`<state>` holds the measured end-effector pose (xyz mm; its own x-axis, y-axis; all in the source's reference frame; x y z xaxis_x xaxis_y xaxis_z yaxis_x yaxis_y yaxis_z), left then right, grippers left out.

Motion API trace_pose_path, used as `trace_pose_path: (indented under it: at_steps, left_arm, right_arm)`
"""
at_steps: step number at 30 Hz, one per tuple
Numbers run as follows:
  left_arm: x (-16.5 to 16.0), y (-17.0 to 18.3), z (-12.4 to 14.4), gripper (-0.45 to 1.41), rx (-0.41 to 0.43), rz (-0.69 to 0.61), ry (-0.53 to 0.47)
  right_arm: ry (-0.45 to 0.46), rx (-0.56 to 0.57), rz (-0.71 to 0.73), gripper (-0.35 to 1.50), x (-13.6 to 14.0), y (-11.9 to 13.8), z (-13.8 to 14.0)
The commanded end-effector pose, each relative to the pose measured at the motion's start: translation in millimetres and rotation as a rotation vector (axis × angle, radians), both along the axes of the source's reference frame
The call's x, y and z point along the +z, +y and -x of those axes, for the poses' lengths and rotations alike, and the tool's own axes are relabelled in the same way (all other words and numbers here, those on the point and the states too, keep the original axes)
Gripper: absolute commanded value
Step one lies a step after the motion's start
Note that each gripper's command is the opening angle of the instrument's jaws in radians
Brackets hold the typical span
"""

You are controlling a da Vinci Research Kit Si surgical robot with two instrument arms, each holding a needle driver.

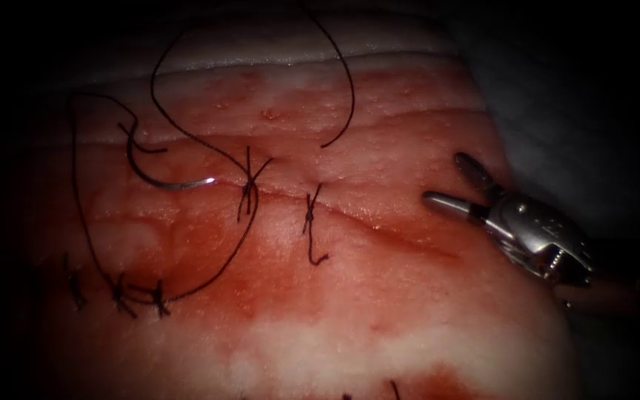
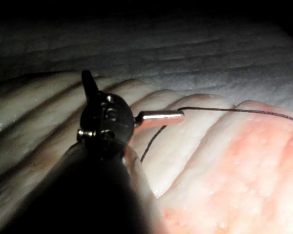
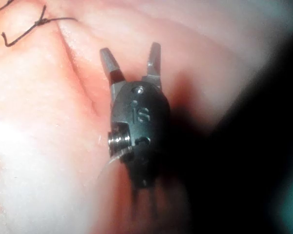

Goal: Wound Closure
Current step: Set the suture down onto the skin with the left end-effector.

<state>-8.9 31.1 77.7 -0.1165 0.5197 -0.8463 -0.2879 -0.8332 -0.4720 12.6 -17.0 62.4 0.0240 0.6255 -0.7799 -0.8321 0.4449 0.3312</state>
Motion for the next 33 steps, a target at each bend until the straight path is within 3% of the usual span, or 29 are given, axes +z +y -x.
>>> trace_pose_path:
  at_steps: [1,11,13,16,17,18,19,26,33]
  left_arm:
    - [-0.2,0.8,-0.4,1.4,-0.009,-0.002,-0.002]
    - [-5.4,-0.8,-12.4,1.4,-0.02,0.091,0.277]
    - [-5.3,-0.9,-13.7,1.23,-0.076,0.118,0.336]
    - [-4.7,-2.2,-12.1,1.21,-0.066,0.137,0.315]
    - [-4.4,-3.1,-10.1,1.21,-0.041,0.148,0.279]
    - [-4.3,-3.4,-9.1,1.21,-0.037,0.147,0.264]
    - [-4.3,-3.4,-9.1,1.21,-0.037,0.147,0.264]
    - [-4.3,-3.6,-0.1,1.2,-0.029,0.159,0.17]
    - [-3.7,-5.1,9.6,1.18,0.067,0.162,0.139]
  right_arm:
    - [0.002,0.0,0.0,1.31,0.4,0.0,-0.8]
    - [-0.014,-0.007,0.0,1.38,0.2,-0.4,-1.8]
    - [-0.01,-0.016,-0.003,1.35,-0.1,-0.6,-2.1]
    - [0.012,-0.039,-0.009,1.3,-0.9,-0.6,-2.9]
    - [0.036,-0.064,-0.01,1.15,-1.2,-0.6,-3.1]
    - [0.037,-0.065,-0.01,1.11,-1.3,-0.6,-3.2]
    - [0.037,-0.065,-0.01,1.11,-1.3,-0.6,-3.2]
    - [0.038,-0.067,-0.011,1.11,-1.4,-0.6,-2.7]
    - [0.027,-0.058,-0.013,1.11,-1.4,-0.7,-1.7]
